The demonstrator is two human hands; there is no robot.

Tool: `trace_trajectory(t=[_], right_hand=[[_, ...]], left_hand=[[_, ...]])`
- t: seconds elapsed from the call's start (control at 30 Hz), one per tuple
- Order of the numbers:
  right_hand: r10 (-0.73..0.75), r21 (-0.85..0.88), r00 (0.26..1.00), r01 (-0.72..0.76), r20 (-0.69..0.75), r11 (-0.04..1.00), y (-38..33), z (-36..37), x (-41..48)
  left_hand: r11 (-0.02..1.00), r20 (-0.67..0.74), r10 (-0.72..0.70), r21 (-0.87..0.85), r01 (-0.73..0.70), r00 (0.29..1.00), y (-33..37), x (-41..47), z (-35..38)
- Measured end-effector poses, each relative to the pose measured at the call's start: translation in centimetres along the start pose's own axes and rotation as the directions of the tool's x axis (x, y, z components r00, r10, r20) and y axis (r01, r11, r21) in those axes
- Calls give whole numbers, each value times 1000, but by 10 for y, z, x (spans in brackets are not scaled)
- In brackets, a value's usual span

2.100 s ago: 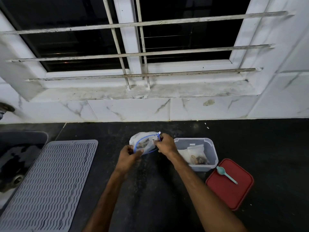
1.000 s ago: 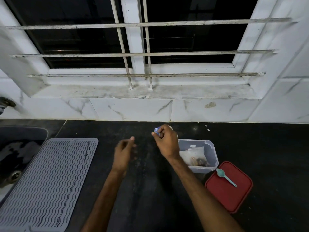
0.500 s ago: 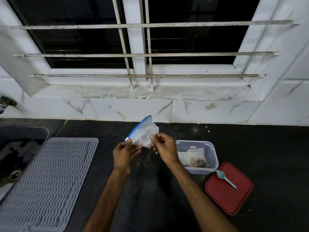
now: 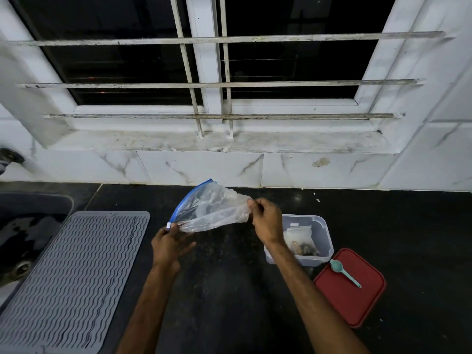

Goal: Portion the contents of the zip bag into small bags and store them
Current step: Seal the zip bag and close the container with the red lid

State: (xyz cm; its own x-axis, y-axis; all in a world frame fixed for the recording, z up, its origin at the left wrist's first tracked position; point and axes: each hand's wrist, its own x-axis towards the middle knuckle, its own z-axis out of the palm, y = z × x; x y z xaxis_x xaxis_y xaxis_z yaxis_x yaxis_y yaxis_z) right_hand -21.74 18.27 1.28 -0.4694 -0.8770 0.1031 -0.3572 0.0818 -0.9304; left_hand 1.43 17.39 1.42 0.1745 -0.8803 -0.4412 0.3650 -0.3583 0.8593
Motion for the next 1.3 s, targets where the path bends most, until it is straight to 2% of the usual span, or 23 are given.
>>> trace_trajectory(t=[0.1,0.17,0.23,0.37,0.43,0.47,0.5,0.57,0.67,0.77,0.83,0.9,0.93,1.0,1.03,1.1,1.17,1.23,1.3], right_hand=[[-45,50,999,44,27,998,-3,0,-2],[-125,47,990,122,59,991,-6,-4,0],[-209,27,970,207,124,978,-8,-11,3],[-313,-70,928,333,202,940,-10,-19,5],[-368,-120,910,394,191,911,-11,-21,4],[-392,-141,899,421,192,896,-12,-22,4],[-412,-155,887,446,208,881,-13,-21,2],[-459,-178,852,507,253,843,-14,-18,-1],[-502,-213,804,576,318,789,-13,-15,-3],[-535,-238,787,608,307,757,-8,-19,-4],[-573,-282,776,631,266,723,-7,-21,-5],[-569,-286,770,637,290,716,-9,-18,-4],[-546,-254,773,627,323,737,-10,-17,-4],[-449,-111,814,518,368,848,-15,-14,-4],[-390,-16,853,421,347,907,-19,-15,-5],[-310,135,918,284,246,949,-26,-14,-7],[-352,134,919,332,177,934,-35,-12,-5],[-397,139,890,374,224,917,-46,-6,-7],[-378,169,873,341,309,925,-54,-1,-13]], left_hand=[[994,166,44,88,-59,985,0,-1,-6],[982,343,56,152,-114,938,4,-2,-12],[974,494,5,196,-117,870,15,-2,-20],[988,639,-12,126,-89,769,42,-1,-23],[983,689,40,105,-154,724,52,-2,-18],[962,700,53,154,-223,712,57,-3,-13],[930,694,61,221,-293,717,61,-8,-5],[856,624,89,350,-379,776,62,-13,9],[793,424,259,420,-442,868,50,-10,22],[850,195,374,318,-419,907,43,4,15],[903,87,358,222,-369,930,42,13,7],[929,24,339,146,-339,940,38,18,4],[929,9,351,126,-349,936,37,17,4],[914,30,388,115,-388,921,34,14,4],[906,61,402,119,-407,914,35,11,3],[884,112,433,143,-446,894,37,4,-1],[868,117,462,144,-475,879,38,3,-2],[873,102,462,126,-472,881,39,2,1],[870,99,467,123,-477,879,39,-1,6]])
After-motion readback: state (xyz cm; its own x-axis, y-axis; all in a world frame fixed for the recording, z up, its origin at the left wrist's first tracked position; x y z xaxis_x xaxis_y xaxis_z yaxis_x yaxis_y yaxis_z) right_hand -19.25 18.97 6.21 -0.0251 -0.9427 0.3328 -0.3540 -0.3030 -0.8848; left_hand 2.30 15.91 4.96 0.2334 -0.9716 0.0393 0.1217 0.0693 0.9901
